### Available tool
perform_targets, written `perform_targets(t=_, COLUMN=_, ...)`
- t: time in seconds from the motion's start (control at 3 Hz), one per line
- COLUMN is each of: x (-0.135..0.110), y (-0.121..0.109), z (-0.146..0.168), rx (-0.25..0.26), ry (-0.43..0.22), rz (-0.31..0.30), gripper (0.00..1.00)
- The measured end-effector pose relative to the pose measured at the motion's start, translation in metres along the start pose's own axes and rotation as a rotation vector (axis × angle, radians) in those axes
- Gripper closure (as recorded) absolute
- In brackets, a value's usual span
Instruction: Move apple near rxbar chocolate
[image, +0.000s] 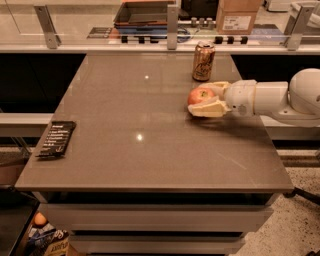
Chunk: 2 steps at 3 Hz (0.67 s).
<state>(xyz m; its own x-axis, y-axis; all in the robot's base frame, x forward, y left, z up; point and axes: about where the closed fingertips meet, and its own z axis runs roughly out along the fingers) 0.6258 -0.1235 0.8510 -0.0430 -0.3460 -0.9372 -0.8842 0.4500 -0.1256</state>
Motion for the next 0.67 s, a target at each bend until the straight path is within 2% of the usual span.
perform_targets(t=0.33, x=-0.016, y=0.028, z=0.02, rx=-0.007, ry=-0.001, rz=-0.001, gripper=1.0)
perform_targets(t=0.67, x=-0.03, y=0.057, z=0.04, rx=-0.004, ry=0.03, rz=0.008, gripper=1.0)
